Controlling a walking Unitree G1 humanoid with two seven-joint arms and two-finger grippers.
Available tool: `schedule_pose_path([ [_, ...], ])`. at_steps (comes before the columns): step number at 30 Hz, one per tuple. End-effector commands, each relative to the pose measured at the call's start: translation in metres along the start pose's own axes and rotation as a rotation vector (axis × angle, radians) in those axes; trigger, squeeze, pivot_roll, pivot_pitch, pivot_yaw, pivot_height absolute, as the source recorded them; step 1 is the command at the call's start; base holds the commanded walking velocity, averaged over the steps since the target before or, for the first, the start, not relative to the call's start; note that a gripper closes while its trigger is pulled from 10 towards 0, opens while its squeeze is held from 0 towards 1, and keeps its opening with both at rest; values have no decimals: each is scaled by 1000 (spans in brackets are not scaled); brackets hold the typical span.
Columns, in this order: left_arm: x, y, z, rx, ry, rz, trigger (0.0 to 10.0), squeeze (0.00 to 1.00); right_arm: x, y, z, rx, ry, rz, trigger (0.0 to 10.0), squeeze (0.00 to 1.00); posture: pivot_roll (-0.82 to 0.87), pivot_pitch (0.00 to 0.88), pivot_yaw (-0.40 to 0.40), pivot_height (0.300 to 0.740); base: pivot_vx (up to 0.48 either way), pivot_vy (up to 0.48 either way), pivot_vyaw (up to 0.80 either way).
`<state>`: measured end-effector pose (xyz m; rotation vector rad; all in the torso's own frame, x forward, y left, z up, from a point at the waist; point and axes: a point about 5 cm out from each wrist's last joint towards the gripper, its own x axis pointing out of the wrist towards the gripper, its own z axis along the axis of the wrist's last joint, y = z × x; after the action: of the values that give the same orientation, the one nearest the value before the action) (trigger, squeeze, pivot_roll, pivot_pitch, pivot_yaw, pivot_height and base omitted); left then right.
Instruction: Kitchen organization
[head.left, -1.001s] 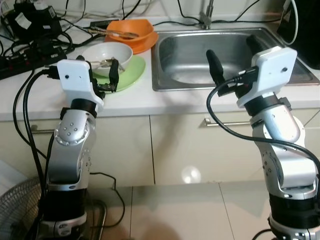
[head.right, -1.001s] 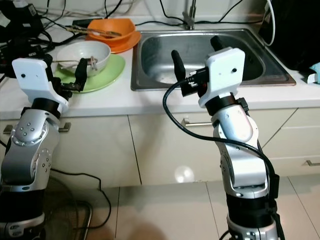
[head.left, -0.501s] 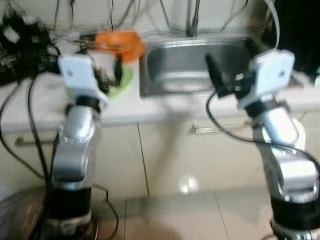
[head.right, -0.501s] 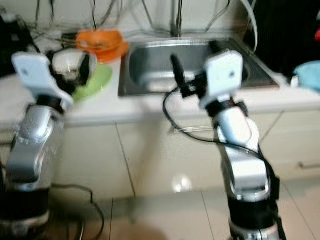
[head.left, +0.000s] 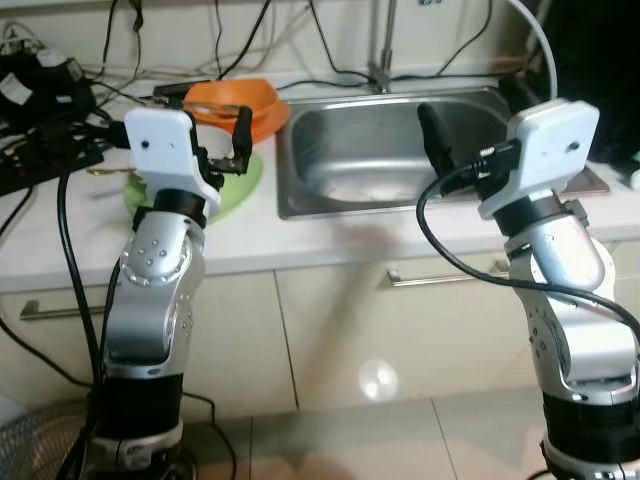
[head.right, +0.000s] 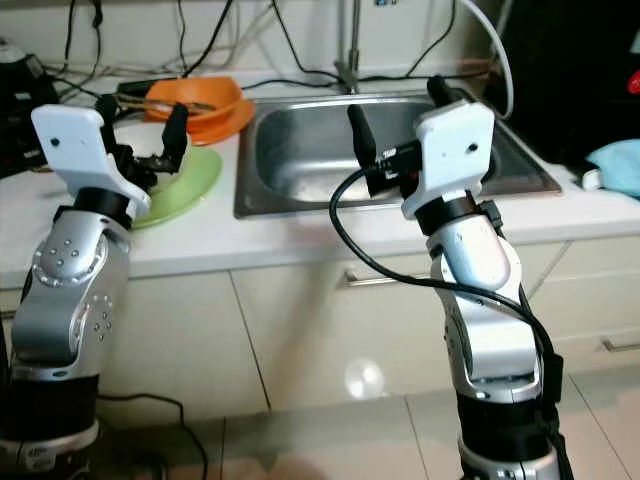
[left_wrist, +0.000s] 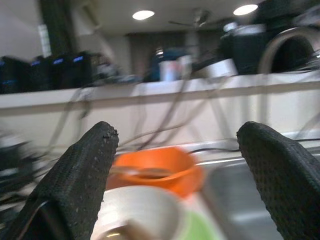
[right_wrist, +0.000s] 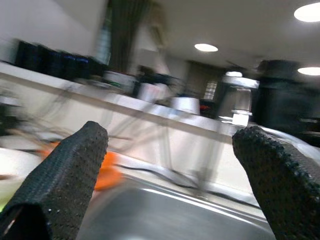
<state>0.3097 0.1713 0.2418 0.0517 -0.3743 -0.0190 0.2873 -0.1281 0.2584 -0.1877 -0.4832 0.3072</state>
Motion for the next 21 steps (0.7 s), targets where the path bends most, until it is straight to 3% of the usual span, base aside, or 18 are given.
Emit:
schedule_pose_path([
  [1,0,-2,1,4,1,-1,10000,0,-2,-4,1,-15,-3,-9,10000,0,19,28,37,740,304,0,0],
  [21,1,-1,3,5,3,6,10000,0,-2,1,1,-11,-6,16,10000,0,23,30,38,740,326,0,0],
])
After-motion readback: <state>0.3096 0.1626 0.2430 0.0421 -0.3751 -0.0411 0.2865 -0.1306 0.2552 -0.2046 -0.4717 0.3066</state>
